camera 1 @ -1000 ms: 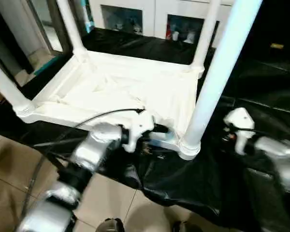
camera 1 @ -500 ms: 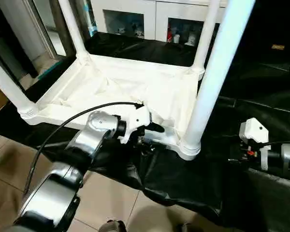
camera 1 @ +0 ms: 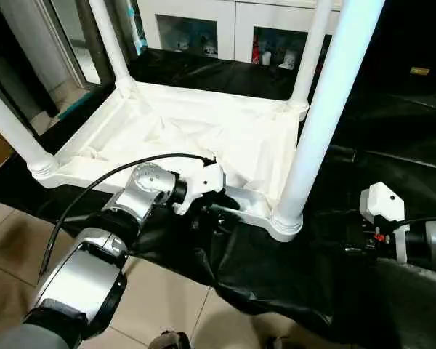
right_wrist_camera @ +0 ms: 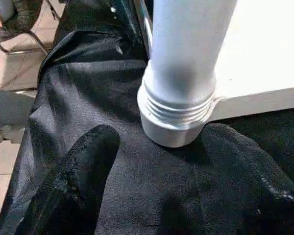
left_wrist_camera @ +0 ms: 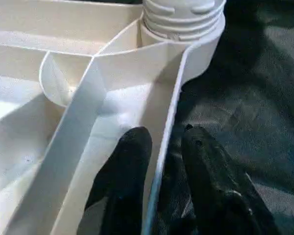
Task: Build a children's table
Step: Rotate table base, then rotate leg to tighten
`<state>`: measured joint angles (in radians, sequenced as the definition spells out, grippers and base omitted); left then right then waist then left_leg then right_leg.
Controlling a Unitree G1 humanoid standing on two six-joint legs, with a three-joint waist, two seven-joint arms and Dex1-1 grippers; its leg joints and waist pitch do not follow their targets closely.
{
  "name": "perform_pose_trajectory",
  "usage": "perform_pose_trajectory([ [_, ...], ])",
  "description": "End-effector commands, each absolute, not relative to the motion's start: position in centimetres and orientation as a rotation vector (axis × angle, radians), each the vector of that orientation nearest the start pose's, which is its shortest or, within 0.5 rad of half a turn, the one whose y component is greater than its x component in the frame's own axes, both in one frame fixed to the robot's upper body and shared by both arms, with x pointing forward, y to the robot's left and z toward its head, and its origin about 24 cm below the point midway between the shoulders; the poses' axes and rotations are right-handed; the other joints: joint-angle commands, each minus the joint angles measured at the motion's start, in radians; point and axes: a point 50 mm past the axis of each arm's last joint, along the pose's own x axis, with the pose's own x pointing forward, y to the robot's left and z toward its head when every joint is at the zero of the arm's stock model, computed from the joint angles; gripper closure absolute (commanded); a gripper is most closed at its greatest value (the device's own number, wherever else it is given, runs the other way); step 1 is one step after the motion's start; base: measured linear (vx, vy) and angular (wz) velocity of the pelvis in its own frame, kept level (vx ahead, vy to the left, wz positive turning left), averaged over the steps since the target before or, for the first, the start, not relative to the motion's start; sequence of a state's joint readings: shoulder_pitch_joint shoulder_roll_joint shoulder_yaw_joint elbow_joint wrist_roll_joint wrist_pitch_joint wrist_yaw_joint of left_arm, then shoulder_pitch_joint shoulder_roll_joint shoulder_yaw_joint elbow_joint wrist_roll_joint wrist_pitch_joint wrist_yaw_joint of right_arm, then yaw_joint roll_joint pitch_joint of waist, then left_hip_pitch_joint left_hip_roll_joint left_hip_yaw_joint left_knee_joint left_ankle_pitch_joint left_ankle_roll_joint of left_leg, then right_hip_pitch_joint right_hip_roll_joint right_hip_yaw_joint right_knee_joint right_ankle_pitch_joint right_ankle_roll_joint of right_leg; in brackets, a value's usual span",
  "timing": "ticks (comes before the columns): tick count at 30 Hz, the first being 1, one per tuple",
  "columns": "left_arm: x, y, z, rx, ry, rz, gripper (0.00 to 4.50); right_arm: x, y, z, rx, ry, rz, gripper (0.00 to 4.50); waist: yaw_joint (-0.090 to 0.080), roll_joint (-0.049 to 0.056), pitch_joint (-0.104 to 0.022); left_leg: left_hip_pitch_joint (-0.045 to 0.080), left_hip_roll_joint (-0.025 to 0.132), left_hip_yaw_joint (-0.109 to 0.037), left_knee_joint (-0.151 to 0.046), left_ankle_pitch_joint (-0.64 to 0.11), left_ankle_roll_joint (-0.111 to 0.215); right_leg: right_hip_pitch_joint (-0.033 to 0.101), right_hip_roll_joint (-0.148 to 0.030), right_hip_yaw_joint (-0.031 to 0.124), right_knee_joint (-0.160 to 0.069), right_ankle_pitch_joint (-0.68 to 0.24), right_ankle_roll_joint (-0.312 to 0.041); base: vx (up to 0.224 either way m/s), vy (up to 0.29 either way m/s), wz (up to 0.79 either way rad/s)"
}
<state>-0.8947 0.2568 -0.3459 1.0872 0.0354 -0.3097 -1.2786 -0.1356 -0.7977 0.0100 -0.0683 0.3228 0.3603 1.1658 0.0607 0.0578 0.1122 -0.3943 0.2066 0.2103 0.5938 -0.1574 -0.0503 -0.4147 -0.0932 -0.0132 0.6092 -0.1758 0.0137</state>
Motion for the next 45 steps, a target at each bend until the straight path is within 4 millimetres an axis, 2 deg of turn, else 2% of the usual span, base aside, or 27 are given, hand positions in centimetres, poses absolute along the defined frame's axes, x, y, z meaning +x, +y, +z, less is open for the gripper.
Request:
perform_pose_trajectory([
  [1, 34.7, 10.1, 7.3, 0.578, 0.3, -1.511, 3.43, 24.2, -23.4, 10.4, -0.326, 0.426, 1.13, 1.25, 0.004, -0.021, -0.086, 0.023, 0.011, -0.013, -0.06, -0.247, 0.079, 0.052, -0.029, 0.012, -0.081, -0.221, -0.273, 0.0, 0.0, 0.0],
  [4, 34.7, 10.2, 7.2, 0.586, 0.307, -1.51, 3.6, 24.2, -23.4, 10.4, -0.327, 0.428, 1.131, 1.25, 0.003, -0.023, -0.086, 0.022, 0.011, -0.013, -0.06, -0.243, 0.079, 0.052, -0.03, 0.012, -0.081, -0.223, -0.269, 0.0, 0.0, 0.0],
  [5, 34.7, 10.2, 7.1, 0.588, 0.309, -1.509, 3.83, 24.2, -23.3, 10.4, -0.327, 0.429, 1.132, 1.25, 0.003, -0.023, -0.086, 0.022, 0.011, -0.013, -0.06, -0.241, 0.079, 0.052, -0.03, 0.012, -0.08, -0.221, -0.269, 0.0, 0.0, 0.0],
  [9, 34.8, 10.1, 7.1, 0.584, 0.318, -1.507, 3.97, 24.3, -23.2, 10.3, -0.324, 0.428, 1.134, 1.25, 0.003, -0.025, -0.085, 0.021, 0.011, -0.014, -0.061, -0.242, 0.079, 0.052, -0.031, 0.012, -0.082, -0.237, -0.264, 0.0, 0.0, 0.0],
  [11, 34.8, 10.1, 7.1, 0.576, 0.331, -1.51, 4.18, 24.3, -23.2, 10.3, -0.323, 0.429, 1.134, 1.25, 0.001, -0.025, -0.086, 0.02, 0.012, -0.014, -0.061, -0.235, 0.08, 0.053, -0.031, 0.012, -0.08, -0.223, -0.266, 0.0, 0.0, 0.0],
  [13, 34.6, 10.3, 6.8, 0.577, 0.38, -1.535, 4.21, 24.3, -23.0, 10.0, -0.316, 0.429, 1.136, 1.25, 0.0, -0.027, -0.084, 0.02, 0.011, -0.013, -0.061, -0.233, 0.086, 0.051, -0.03, 0.012, -0.081, -0.216, -0.27, 0.0, 0.0, 0.0],
  [15, 34.4, 10.6, 6.3, 0.604, 0.424, -1.547, 4.43, 24.4, -22.9, 9.8, -0.301, 0.427, 1.123, 1.25, -0.003, -0.028, -0.083, 0.016, 0.01, -0.014, -0.061, -0.225, 0.089, 0.054, -0.032, 0.012, -0.079, -0.212, -0.271, 0.0, 0.0, 0.0],
  [17, 34.3, 10.7, 5.9, 0.624, 0.452, -1.533, 4.49, 24.8, -22.9, 9.7, -0.289, 0.422, 1.084, 1.09, -0.006, -0.026, -0.083, 0.018, 0.012, -0.014, -0.062, -0.231, 0.09, 0.051, -0.032, 0.011, -0.081, -0.221, -0.271, 0.0, 0.0, 0.0],
  [18, 34.4, 10.4, 5.6, 0.575, 0.458, -1.477, 4.49, 25.4, -23.1, 9.5, -0.268, 0.4, 1.017, 1.09, -0.009, -0.03, -0.082, 0.018, 0.011, -0.014, -0.062, -0.233, 0.087, 0.049, -0.032, 0.011, -0.08, -0.23, -0.273, 0.0, 0.0, 0.0],
  [21, 34.5, 10.0, 5.5, 0.516, 0.456, -1.439, 4.5, 25.7, -23.1, 9.4, -0.259, 0.391, 0.991, 0.82, -0.013, -0.03, -0.077, 0.024, 0.009, -0.013, -0.063, -0.266, 0.071, 0.045, -0.032, 0.012, -0.091, -0.308, -0.263, 0.0, 0.0, 0.0],
  [22, 34.5, 9.7, 5.5, 0.484, 0.449, -1.418, 4.5, 25.8, -23.1, 9.4, -0.259, 0.39, 0.991, 0.73, -0.013, -0.037, -0.077, 0.023, 0.009, -0.012, -0.064, -0.268, 0.07, 0.046, -0.031, 0.012, -0.093, -0.321, -0.255, 0.0, 0.0, 0.0],
  [23, 34.6, 9.3, 5.4, 0.45, 0.438, -1.385, 4.5, 25.8, -23.0, 9.3, -0.258, 0.388, 0.992, 0.63, -0.013, -0.034, -0.075, 0.023, 0.01, -0.014, -0.066, -0.271, 0.068, 0.045, -0.031, 0.013, -0.093, -0.339, -0.247, 0.0, 0.0, 0.0],
  [25, 34.6, 8.8, 5.4, 0.42, 0.424, -1.358, 4.5, 25.9, -22.8, 9.3, -0.254, 0.379, 0.99, 0.46, -0.015, -0.035, -0.073, 0.025, 0.01, -0.015, -0.067, -0.289, 0.064, 0.042, -0.032, 0.012, -0.097, -0.382, -0.235, 0.0, 0.0, 0.0],
  [27, 34.5, 8.1, 5.4, 0.415, 0.377, -1.327, 4.5, 26.3, -22.5, 9.3, -0.242, 0.35, 0.965, 0.29, -0.021, -0.039, -0.071, 0.016, 0.006, -0.018, -0.069, -0.289, 0.062, 0.044, -0.03, 0.009, -0.1, -0.416, -0.209, 0.0, 0.0, 0.0],
  [31, 33.9, 7.5, 5.2, 0.459, 0.332, -1.331, 4.5, 27.0, -21.7, 9.1, -0.242, 0.308, 0.923, 0.06, -0.027, -0.043, -0.069, 0.022, 0.005, -0.019, -0.072, -0.31, 0.055, 0.035, -0.03, 0.011, -0.113, -0.506, -0.162, 0.0, 0.0, 0.0],
  [32, 33.7, 7.3, 5.1, 0.466, 0.321, -1.344, 4.5, 27.2, -21.6, 9.1, -0.245, 0.301, 0.904, 0.06, -0.028, -0.048, -0.069, 0.022, 0.005, -0.019, -0.071, -0.312, 0.053, 0.034, -0.029, 0.01, -0.114, -0.516, -0.155, 0.0, 0.0, 0.0],
  [33, 33.3, 7.1, 5.0, 0.46, 0.303, -1.368, 4.5, 27.6, -21.4, 9.0, -0.256, 0.288, 0.875, 0.06, -0.03, -0.046, -0.07, 0.018, 0.004, -0.021, -0.073, -0.305, 0.05, 0.035, -0.03, 0.01, -0.111, -0.52, -0.146, 0.0, 0.0, 0.0],
  [34, 33.0, 6.9, 5.0, 0.444, 0.296, -1.382, 4.5, 27.9, -21.2, 8.9, -0.261, 0.28, 0.85, 0.06, -0.031, -0.045, -0.071, 0.016, 0.005, -0.023, -0.075, -0.299, 0.048, 0.036, -0.031, 0.009, -0.111, -0.517, -0.143, 0.0, 0.0, 0.0],
  [35, 32.8, 6.9, 4.9, 0.44, 0.288, -1.395, 4.5, 28.0, -21.2, 8.9, -0.257, 0.282, 0.839, 0.06, -0.034, -0.051, -0.072, 0.013, 0.004, -0.022, -0.076, -0.291, 0.048, 0.036, -0.029, 0.008, -0.109, -0.504, -0.141, 0.0, 0.0, 0.0],
  [37, 32.4, 6.9, 4.8, 0.435, 0.283, -1.413, 4.5, 28.3, -21.1, 8.7, -0.246, 0.29, 0.825, 0.06, -0.03, -0.044, -0.074, 0.025, 0.008, -0.019, -0.074, -0.292, 0.056, 0.028, -0.027, 0.014, -0.109, -0.459, -0.16, 0.0, 0.0, 0.0],
  [39, 32.3, 7.0, 4.8, 0.432, 0.284, -1.422, 4.5, 28.4, -21.1, 8.7, -0.244, 0.29, 0.823, 0.06, -0.029, -0.043, -0.079, 0.019, 0.008, -0.018, -0.074, -0.261, 0.068, 0.036, -0.027, 0.014, -0.099, -0.367, -0.19, 0.0, 0.0, 0.0],
  [41, 32.0, 7.2, 4.7, 0.421, 0.296, -1.451, 4.5, 28.6, -20.9, 8.5, -0.242, 0.289, 0.824, 0.06, -0.027, -0.043, -0.081, 0.02, 0.009, -0.015, -0.072, -0.236, 0.08, 0.038, -0.027, 0.016, -0.094, -0.307, -0.208, 0.0, 0.0, 0.0],
  [44, 31.8, 7.5, 4.8, 0.426, 0.307, -1.475, 4.5, 28.6, -20.5, 8.4, -0.235, 0.284, 0.842, 0.06, -0.024, -0.044, -0.084, 0.015, 0.006, -0.013, -0.068, -0.205, 0.097, 0.043, -0.028, 0.015, -0.089, -0.266, -0.219, 0.0, 0.0, 0.0],
  [45, 31.8, 7.7, 4.8, 0.433, 0.312, -1.48, 4.5, 28.7, -20.4, 8.3, -0.237, 0.283, 0.852, 0.06, -0.023, -0.041, -0.086, 0.017, 0.007, -0.013, -0.067, -0.188, 0.107, 0.043, -0.027, 0.015, -0.086, -0.233, -0.224, 0.0, 0.0, 0.0],
])
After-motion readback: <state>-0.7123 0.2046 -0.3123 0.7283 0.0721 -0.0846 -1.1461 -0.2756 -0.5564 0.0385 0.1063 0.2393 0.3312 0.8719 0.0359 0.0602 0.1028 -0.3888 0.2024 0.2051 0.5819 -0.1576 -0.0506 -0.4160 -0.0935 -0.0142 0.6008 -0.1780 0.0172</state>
